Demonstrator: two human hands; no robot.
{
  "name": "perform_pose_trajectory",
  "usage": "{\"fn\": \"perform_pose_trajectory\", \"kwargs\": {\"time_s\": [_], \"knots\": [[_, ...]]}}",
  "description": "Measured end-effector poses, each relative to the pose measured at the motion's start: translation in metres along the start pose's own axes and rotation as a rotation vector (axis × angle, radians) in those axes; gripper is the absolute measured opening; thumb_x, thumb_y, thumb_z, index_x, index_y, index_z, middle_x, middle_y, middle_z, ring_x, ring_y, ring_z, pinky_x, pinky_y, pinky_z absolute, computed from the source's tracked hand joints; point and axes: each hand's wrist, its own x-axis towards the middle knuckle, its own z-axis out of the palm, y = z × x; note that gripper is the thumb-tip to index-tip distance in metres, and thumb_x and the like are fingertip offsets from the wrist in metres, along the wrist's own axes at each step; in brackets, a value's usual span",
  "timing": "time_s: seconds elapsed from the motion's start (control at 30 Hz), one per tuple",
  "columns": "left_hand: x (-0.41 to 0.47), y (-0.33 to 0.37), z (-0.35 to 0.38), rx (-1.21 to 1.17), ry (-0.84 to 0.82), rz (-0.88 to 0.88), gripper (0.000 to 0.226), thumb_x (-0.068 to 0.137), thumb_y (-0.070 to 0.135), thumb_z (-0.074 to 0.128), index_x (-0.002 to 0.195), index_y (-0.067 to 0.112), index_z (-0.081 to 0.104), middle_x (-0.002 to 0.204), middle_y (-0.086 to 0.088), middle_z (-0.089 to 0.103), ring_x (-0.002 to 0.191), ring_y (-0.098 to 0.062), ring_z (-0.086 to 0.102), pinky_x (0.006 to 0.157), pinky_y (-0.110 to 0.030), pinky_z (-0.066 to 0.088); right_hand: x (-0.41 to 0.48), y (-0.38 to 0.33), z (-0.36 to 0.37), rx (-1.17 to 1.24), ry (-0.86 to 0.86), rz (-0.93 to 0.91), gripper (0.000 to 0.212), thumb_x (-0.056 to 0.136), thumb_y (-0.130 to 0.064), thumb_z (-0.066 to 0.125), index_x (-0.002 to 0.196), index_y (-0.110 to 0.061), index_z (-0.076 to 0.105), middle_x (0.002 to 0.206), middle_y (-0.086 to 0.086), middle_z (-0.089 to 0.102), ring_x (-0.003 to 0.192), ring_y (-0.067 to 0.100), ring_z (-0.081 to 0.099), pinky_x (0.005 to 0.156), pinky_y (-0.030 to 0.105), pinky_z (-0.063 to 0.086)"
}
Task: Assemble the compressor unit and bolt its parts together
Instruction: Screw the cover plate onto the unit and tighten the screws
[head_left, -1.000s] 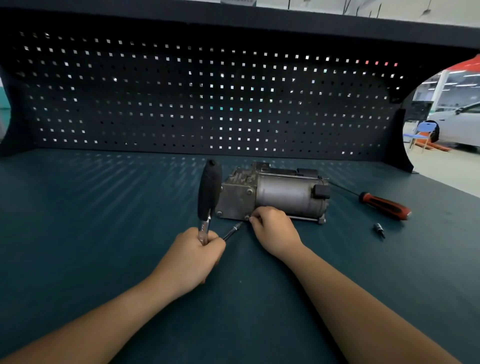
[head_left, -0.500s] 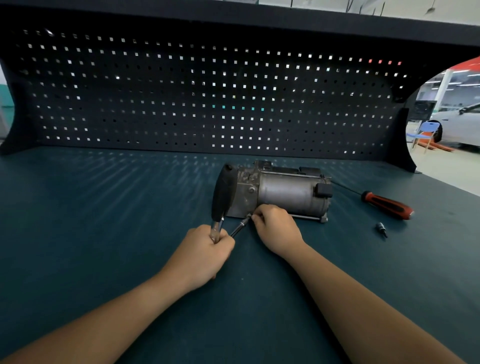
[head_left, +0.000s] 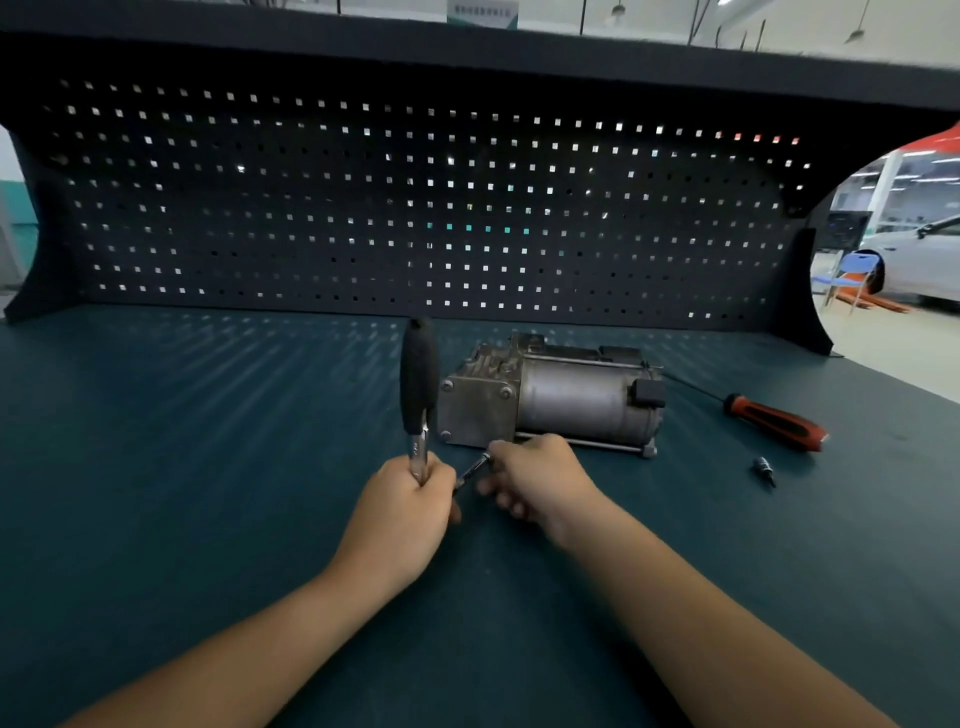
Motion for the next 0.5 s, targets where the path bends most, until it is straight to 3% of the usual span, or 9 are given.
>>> {"fn": "perform_pose_trajectory", "kwargs": {"time_s": [0.07, 0.1, 0.2, 0.3, 0.4, 0.5], "knots": [[-0.002, -0.001, 0.000, 0.132, -0.004, 0.075, 0.042, 0.091, 0.026, 0.042, 0.051, 0.014, 0.049, 0.048, -0.002, 0.054, 0.047, -0.015, 0.048, 0.054, -0.033, 0.038, -0.008, -0.006, 0.005, 0.312, -0.100, 0.161, 0.017, 0.095, -0.017, 0.047, 0.081, -0.008, 0.048, 0.055, 0.008, 0.059, 0.026, 0.006, 0.040, 0.030, 0.012, 0.029], [-0.003, -0.001, 0.000, 0.202, -0.001, 0.130, 0.042, 0.091, 0.033, 0.041, 0.055, 0.013, 0.050, 0.049, 0.001, 0.054, 0.052, -0.015, 0.052, 0.056, -0.034, 0.040, -0.010, -0.006, 0.007, 0.350, -0.114, 0.167, 0.017, 0.095, -0.017, 0.049, 0.080, -0.009, 0.048, 0.047, 0.004, 0.056, 0.025, 0.005, 0.039, 0.029, 0.011, 0.027], [-0.009, 0.001, 0.000, 0.449, -0.038, 0.305, 0.039, 0.085, 0.051, 0.034, 0.067, 0.020, 0.049, 0.064, 0.003, 0.060, 0.066, -0.015, 0.058, 0.058, -0.033, 0.040, -0.010, -0.003, 0.010, 0.287, -0.073, 0.116, 0.025, 0.091, -0.012, 0.055, 0.067, -0.010, 0.049, 0.037, -0.003, 0.048, 0.028, 0.006, 0.039, 0.030, 0.012, 0.027], [-0.011, 0.004, 0.004, 0.769, -0.120, 0.468, 0.032, 0.081, 0.058, 0.033, 0.075, 0.026, 0.030, 0.085, 0.004, 0.062, 0.081, -0.021, 0.060, 0.058, -0.031, 0.030, 0.001, 0.002, 0.009, 0.084, 0.004, 0.060, 0.037, 0.088, -0.021, 0.060, 0.056, -0.011, 0.045, 0.038, -0.003, 0.048, 0.036, 0.009, 0.044, 0.038, 0.018, 0.033], [-0.011, 0.005, 0.009, 0.877, -0.180, 0.546, 0.039, 0.076, 0.063, 0.028, 0.088, 0.027, 0.034, 0.097, 0.006, 0.061, 0.085, -0.018, 0.060, 0.060, -0.029, 0.030, 0.006, 0.002, 0.008, -0.090, 0.058, 0.002, 0.044, 0.084, -0.029, 0.064, 0.048, -0.012, 0.045, 0.042, 0.000, 0.048, 0.048, 0.014, 0.045, 0.055, 0.027, 0.039], [-0.013, 0.006, 0.010, 0.892, -0.196, 0.527, 0.045, 0.073, 0.067, 0.030, 0.091, 0.026, 0.036, 0.099, 0.007, 0.060, 0.087, -0.017, 0.060, 0.062, -0.030, 0.032, 0.007, 0.002, 0.008, -0.082, 0.064, 0.016, 0.042, 0.083, -0.020, 0.063, 0.045, -0.012, 0.047, 0.031, -0.004, 0.044, 0.036, 0.010, 0.045, 0.046, 0.022, 0.037]]}}
